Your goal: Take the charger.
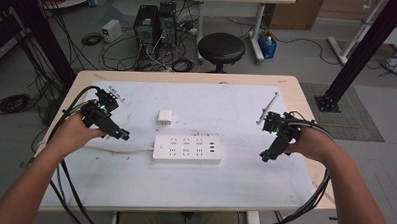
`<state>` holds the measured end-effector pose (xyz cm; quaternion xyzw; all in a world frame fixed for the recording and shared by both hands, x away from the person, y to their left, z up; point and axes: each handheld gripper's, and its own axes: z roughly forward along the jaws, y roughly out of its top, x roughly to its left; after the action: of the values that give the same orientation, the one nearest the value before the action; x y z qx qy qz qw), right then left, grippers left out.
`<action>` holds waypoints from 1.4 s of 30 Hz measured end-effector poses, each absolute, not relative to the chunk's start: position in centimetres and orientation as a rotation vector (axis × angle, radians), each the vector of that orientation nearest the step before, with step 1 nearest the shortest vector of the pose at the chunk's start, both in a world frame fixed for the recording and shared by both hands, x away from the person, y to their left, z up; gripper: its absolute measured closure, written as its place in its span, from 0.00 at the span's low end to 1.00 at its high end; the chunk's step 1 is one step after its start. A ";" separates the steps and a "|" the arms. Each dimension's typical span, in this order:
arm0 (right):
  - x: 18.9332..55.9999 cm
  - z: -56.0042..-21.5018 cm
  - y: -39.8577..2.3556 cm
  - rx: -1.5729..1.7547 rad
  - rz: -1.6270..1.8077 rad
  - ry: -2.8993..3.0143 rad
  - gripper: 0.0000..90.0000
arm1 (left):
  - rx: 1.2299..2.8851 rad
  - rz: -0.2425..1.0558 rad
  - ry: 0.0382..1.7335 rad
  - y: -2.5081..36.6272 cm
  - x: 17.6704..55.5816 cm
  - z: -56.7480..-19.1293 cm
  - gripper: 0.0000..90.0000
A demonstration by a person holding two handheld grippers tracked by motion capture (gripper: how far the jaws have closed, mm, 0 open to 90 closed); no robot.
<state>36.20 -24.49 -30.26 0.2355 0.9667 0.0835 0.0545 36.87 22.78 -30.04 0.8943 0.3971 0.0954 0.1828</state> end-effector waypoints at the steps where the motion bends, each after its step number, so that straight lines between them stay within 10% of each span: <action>1: 36.1 -30.2 -24.5 0.719 0.248 2.933 0.01 | 2.523 0.269 1.120 22.8 36.9 -30.0 0.06; 24: 36.8 -30.8 -24.4 0.778 0.271 2.901 0.01 | 2.253 0.351 1.429 19.6 42.0 -27.6 0.06; 42: 36.2 -30.6 -24.6 0.755 0.270 2.889 0.01 | 2.180 0.301 1.685 13.7 48.0 -32.7 0.06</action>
<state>36.24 -24.56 -30.61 0.2510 0.9611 0.0898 0.0716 47.99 13.74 -32.67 0.7731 0.5975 0.1069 0.1841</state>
